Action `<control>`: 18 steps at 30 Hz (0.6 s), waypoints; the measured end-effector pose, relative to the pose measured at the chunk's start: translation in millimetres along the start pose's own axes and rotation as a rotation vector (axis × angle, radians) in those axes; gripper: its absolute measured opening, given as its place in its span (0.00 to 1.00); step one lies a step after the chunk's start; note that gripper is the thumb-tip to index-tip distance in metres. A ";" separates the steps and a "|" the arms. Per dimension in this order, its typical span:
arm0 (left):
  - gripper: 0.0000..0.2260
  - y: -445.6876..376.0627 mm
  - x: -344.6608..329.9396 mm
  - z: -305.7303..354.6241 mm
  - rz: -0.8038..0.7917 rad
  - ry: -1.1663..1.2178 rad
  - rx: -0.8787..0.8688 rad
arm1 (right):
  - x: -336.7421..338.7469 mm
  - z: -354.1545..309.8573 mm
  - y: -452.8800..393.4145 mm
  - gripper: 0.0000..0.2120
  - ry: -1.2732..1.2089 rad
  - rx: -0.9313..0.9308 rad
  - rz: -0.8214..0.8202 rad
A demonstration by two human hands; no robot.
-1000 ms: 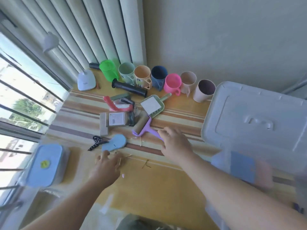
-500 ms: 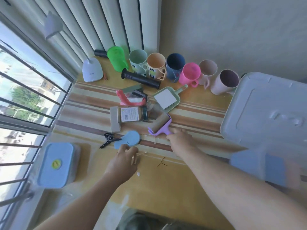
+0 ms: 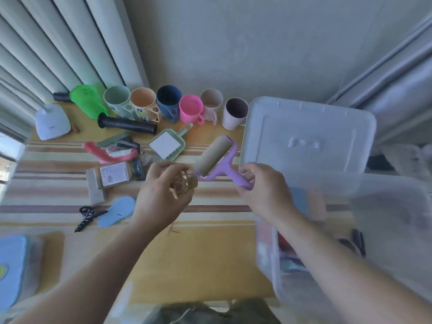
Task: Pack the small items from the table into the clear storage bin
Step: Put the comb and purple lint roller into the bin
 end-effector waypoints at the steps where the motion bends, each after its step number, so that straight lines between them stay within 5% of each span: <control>1: 0.22 -2.8 -4.0 28.4 0.011 0.023 -0.048 | 30.0 7.7 8.6 0.14 -0.026 -0.006 0.051; 10: 0.21 31.3 -88.4 276.1 -0.094 0.188 -0.427 | 238.3 190.6 146.5 0.12 -0.065 -0.328 0.423; 14: 0.22 55.5 -131.4 322.5 -0.145 0.113 -0.473 | 254.7 274.3 170.6 0.03 0.165 -0.494 0.261; 18: 0.22 72.7 -164.6 337.9 -0.207 0.015 -0.466 | 230.6 314.8 158.5 0.05 0.343 -0.585 -0.017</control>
Point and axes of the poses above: each hand's wrist, its own y-axis away from the middle knuckle, its own x-axis out of the back of the hand, z = x × y, the point moved 10 cm from there along -y, towards the middle knuckle, and after that the axes turned 15 degrees about -y, right-handed, at the moved point
